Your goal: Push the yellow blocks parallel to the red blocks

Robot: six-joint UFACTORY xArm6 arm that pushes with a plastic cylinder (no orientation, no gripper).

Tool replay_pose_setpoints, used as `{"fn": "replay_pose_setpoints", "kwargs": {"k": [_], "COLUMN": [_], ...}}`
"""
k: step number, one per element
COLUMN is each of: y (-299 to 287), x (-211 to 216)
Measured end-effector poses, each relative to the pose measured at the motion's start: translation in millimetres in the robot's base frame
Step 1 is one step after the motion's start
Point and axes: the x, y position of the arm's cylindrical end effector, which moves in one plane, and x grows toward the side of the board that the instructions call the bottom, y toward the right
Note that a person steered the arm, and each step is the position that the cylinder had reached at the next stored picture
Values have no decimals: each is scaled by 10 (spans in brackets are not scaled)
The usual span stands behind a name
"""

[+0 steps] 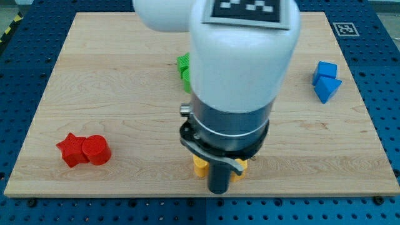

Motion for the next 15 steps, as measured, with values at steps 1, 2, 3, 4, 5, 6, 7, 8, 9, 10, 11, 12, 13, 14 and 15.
{"fn": "replay_pose_setpoints", "kwargs": {"k": [1, 2, 3, 4, 5, 6, 7, 8, 9, 10, 11, 12, 13, 14, 15], "y": [14, 232, 475, 459, 87, -453, -931, -1025, -1024, -1024, -1023, -928, -688, -443, -212], "x": [1, 1, 1, 1, -3, -48, -91, -93, -193, -365, -365, -365, -365, -365, -365]}}
